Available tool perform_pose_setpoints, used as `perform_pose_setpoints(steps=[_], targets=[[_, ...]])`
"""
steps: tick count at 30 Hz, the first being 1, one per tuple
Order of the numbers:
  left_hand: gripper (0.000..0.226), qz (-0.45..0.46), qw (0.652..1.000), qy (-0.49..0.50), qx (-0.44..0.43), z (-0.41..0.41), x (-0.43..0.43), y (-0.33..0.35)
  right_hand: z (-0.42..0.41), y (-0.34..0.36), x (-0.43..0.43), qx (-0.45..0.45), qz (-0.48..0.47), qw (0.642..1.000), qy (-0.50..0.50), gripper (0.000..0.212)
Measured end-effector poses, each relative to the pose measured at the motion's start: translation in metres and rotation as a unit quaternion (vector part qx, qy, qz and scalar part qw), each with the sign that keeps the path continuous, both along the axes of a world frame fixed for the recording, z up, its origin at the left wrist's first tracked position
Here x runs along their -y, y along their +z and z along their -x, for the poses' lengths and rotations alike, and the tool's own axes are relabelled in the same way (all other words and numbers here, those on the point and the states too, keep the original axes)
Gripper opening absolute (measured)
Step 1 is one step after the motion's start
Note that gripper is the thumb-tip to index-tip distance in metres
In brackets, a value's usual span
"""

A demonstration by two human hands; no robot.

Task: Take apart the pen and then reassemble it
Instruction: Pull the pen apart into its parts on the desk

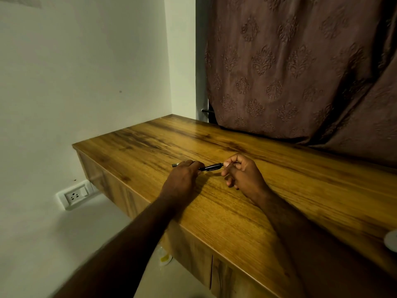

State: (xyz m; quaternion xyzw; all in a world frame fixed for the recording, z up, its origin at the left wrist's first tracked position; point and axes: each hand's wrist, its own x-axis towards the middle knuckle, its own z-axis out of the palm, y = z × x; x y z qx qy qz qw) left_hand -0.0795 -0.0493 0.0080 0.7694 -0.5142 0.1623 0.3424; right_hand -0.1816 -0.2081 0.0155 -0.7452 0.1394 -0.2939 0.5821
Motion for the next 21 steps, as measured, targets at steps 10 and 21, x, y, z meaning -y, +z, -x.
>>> perform_pose_setpoints(steps=[10,21], targets=[[0.054,0.023,0.999,-0.011,0.025,-0.001,0.001,-0.001,-0.004,0.0,-0.001,-0.01,-0.023,1.0,0.002,0.033],[0.03,0.015,0.999,0.003,0.033,-0.011,0.002,-0.006,-0.002,0.0,0.008,0.037,-0.173,0.984,-0.022,0.007]])
